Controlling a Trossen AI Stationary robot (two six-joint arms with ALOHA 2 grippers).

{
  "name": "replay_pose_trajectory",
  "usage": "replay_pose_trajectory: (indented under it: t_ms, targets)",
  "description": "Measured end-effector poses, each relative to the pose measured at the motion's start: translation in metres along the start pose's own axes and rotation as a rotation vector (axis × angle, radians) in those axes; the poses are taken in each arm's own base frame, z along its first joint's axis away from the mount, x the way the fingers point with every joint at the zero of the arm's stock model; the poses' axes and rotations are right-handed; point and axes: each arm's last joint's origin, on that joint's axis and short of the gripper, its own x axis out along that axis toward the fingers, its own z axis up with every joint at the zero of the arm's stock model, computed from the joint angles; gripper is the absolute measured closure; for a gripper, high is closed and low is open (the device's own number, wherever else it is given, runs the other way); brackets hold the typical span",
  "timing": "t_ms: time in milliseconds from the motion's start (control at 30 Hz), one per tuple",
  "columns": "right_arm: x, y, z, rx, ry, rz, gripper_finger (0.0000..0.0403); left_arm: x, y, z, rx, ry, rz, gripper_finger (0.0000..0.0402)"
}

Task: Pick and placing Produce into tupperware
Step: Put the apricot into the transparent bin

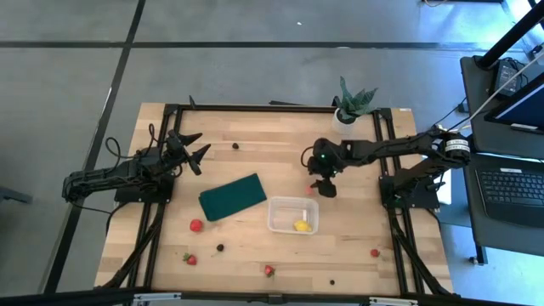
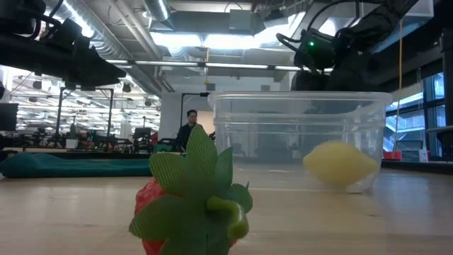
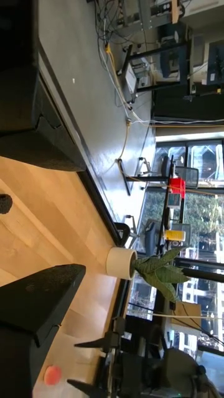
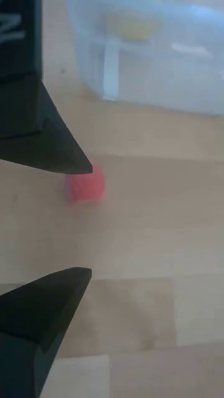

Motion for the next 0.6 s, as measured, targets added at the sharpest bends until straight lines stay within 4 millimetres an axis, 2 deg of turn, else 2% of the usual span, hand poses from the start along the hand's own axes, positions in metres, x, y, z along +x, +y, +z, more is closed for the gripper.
replay_pose_trajectory:
  t_ms: [300, 600]
  targets:
    - [0.005, 0.014, 0.001, -0.053, -0.005, 0.004, 0.0144, 0.000, 0.000, 0.000, 0.000, 0.000, 0.000, 0.0152]
    - [0.024, 0.019, -0.002, -0.051, 0.046, -0.020, 0.0147, 0.000, 0.000, 0.000, 0.000, 0.000, 0.000, 0.0152]
